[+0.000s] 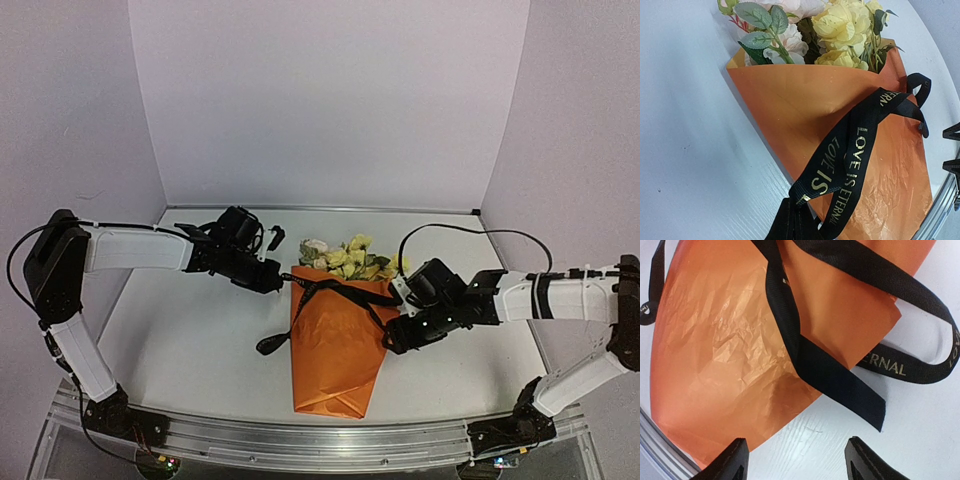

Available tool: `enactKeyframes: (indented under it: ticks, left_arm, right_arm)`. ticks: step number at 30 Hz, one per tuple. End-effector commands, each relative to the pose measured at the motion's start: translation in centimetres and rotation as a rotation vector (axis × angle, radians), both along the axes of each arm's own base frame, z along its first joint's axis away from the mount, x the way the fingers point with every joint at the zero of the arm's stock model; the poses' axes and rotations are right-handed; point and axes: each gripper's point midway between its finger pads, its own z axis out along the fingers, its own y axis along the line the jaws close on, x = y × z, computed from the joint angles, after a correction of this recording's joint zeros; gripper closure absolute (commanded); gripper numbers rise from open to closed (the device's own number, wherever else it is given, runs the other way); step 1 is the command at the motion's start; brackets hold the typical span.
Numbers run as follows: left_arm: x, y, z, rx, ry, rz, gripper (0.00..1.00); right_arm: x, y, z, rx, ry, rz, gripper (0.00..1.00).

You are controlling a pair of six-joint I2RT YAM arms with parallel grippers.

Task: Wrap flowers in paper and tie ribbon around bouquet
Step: Tie the ribbon around the folded bouquet.

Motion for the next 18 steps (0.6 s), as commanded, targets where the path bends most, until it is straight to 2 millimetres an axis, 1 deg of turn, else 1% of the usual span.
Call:
enactKeyframes:
  ticks: [1,6,11,13,16,18]
  left_arm:
    - [1.2,-0.5,3.9,-0.071,-0.086,0.031,1.00]
    - [1.2,-0.4,4.1,-0.075,-0.089,0.043,1.00]
    - [1.2,-0.1,4.1,-0.070,-0.091,0.053,1.00]
    - [1.1,-0.1,4.1,-0.070,-0.089,0.054,1.00]
    - [1.1,0.0,4.4,-0.073,-0.095,0.057,1.00]
    - [1.2,0.2,4.5,-0.069,-0.102,0.065,1.00]
  right_arm:
    - [1.8,0.6,0.5,-0.102,-0.119,0.152,0.37]
    - [3.2,1.9,-0.1,-0.133,-0.128,0.189,0.42]
    - [4.8,2.7,-0.3,-0.155,-0.154,0.176,0.42]
    - [5.1,3.0,-0.7,-0.162,-0.150,0.178,0.46]
    - [5.2,3.1,-1.0,-0.164,-0.141,0.169,0.64]
    - [4.9,2.8,-1.2,-0.165,-0.131,0.158,0.82]
